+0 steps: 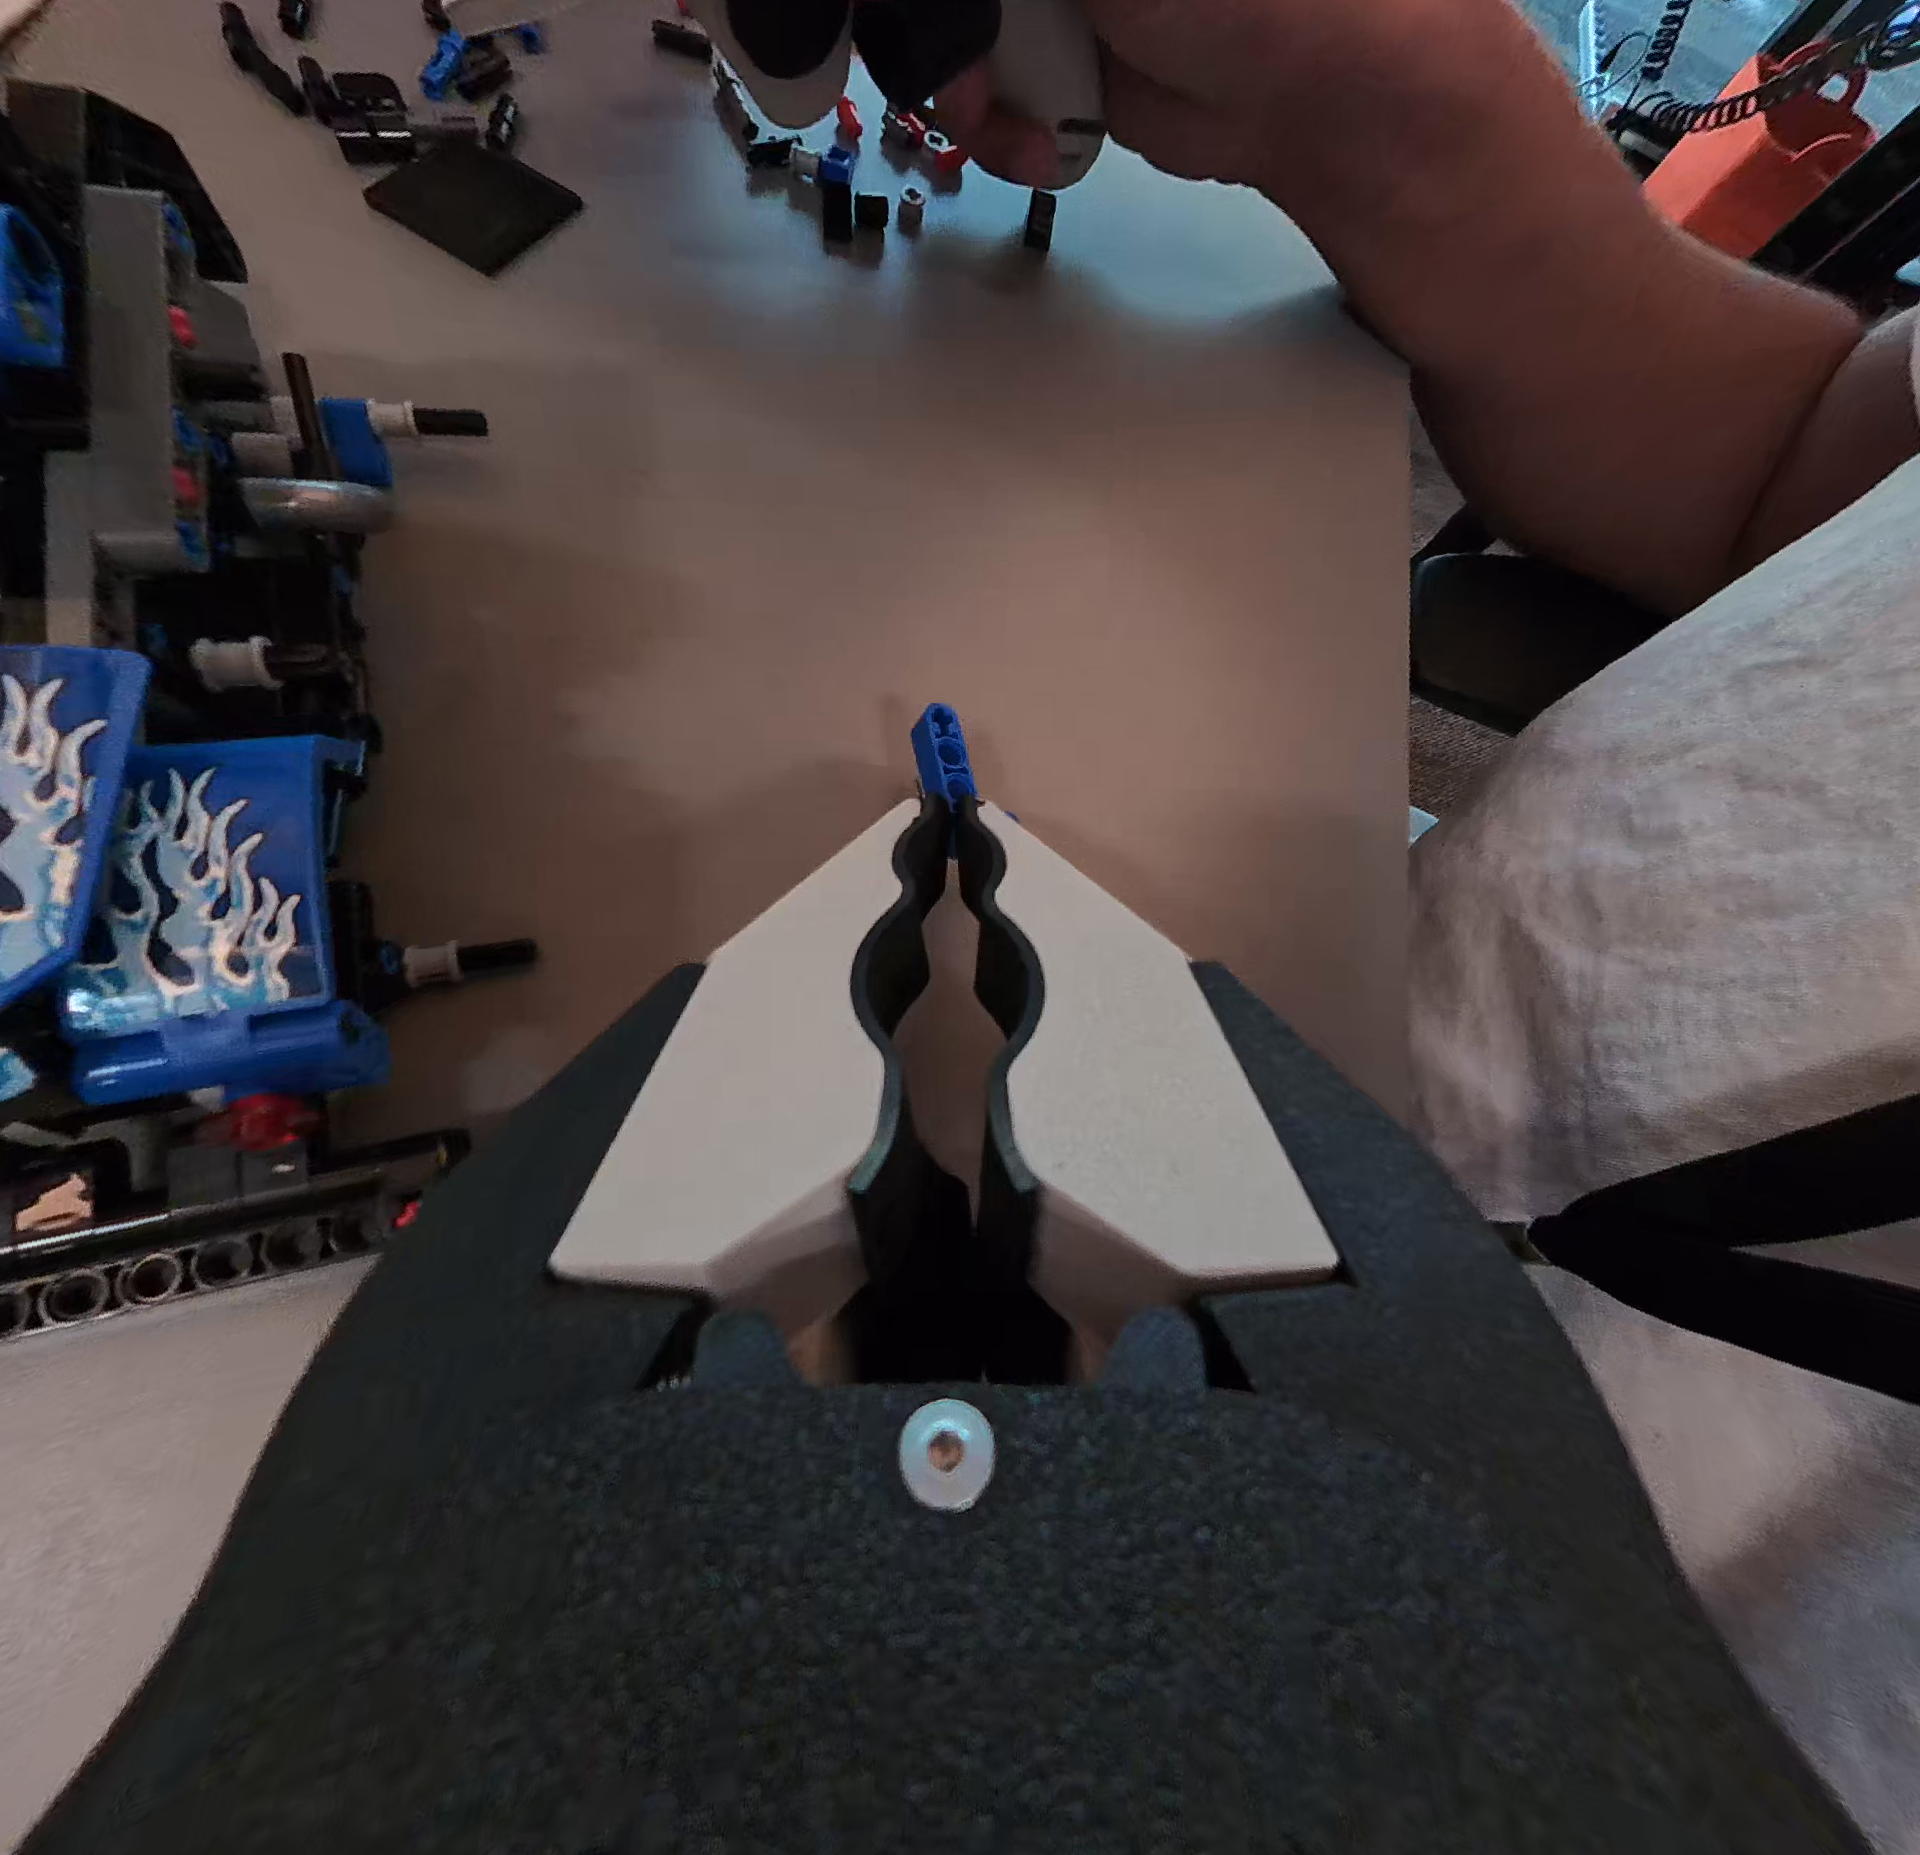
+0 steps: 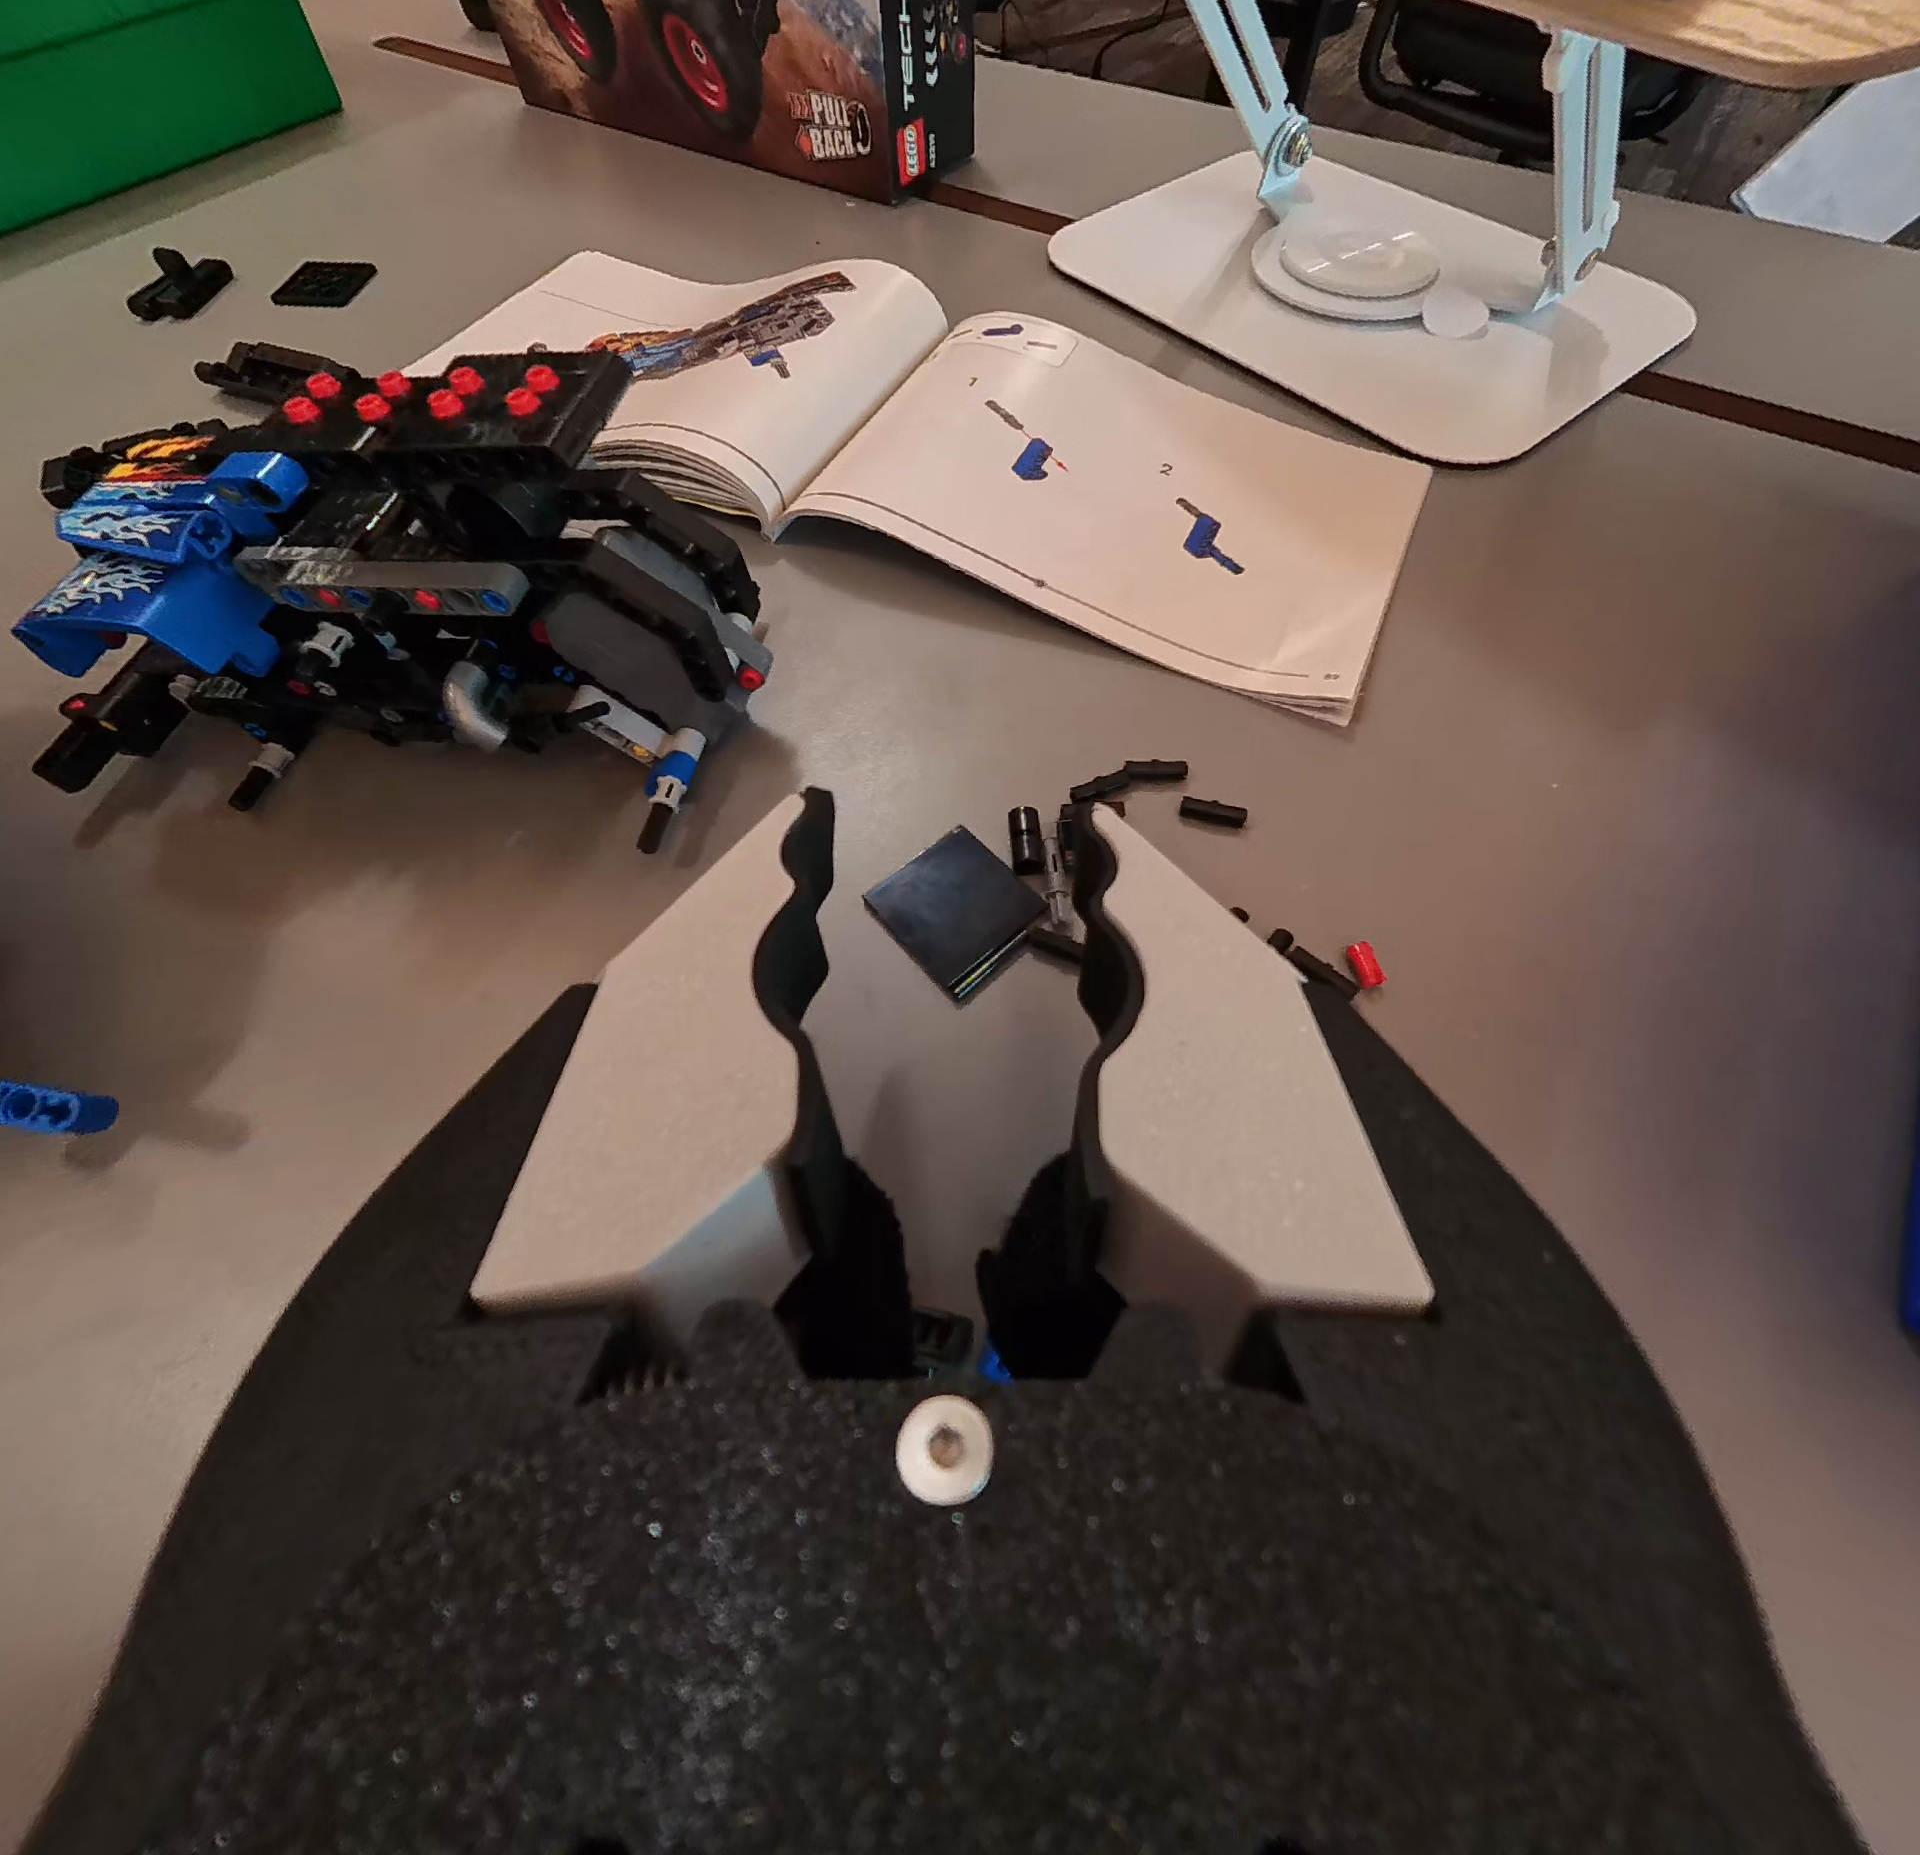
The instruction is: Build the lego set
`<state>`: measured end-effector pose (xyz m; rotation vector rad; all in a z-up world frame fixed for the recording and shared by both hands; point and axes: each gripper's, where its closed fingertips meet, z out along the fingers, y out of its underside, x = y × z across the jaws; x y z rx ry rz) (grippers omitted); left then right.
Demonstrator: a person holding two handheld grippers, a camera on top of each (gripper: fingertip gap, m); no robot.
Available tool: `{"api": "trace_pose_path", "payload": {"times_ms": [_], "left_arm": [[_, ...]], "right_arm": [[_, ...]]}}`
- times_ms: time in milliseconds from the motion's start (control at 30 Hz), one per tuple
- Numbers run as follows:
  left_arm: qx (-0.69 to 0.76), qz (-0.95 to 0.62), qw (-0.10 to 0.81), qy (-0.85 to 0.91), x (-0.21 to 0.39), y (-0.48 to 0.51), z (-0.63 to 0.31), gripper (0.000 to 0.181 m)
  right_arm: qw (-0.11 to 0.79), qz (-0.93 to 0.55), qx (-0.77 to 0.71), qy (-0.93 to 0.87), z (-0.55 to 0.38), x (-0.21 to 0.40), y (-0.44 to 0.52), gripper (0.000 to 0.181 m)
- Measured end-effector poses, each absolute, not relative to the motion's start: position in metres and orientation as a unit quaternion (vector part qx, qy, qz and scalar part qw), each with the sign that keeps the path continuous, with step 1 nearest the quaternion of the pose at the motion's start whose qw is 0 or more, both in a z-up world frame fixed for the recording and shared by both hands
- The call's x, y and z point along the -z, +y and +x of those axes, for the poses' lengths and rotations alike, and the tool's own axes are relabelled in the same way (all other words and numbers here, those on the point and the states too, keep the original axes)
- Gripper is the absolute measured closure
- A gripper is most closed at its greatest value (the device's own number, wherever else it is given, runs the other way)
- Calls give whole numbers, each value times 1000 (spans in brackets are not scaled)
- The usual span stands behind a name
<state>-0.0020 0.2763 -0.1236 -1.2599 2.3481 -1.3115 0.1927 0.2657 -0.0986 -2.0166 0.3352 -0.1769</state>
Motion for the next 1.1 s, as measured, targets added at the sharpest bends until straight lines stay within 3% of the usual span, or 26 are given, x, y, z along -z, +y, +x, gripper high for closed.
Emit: {"api": "trace_pose_path", "payload": {"times_ms": [400, 600, 833, 1100], "left_arm": [[421, -445, 83, 786, 137, 274, -8, 181], [414, -438, 110, 790, 136, 278, -8, 168], [492, -411, 244, 728, 73, 350, -10, 163], [480, -442, 388, 651, 52, 444, -18, 168]], "right_arm": [[515, -843, 77, 134, 191, 100, 266, 136], [511, -837, 112, 158, 207, 97, 257, 136], [452, -849, 193, 195, 254, 101, 219, 136], [426, -886, 100, 151, 225, 125, 234, 143]]}}
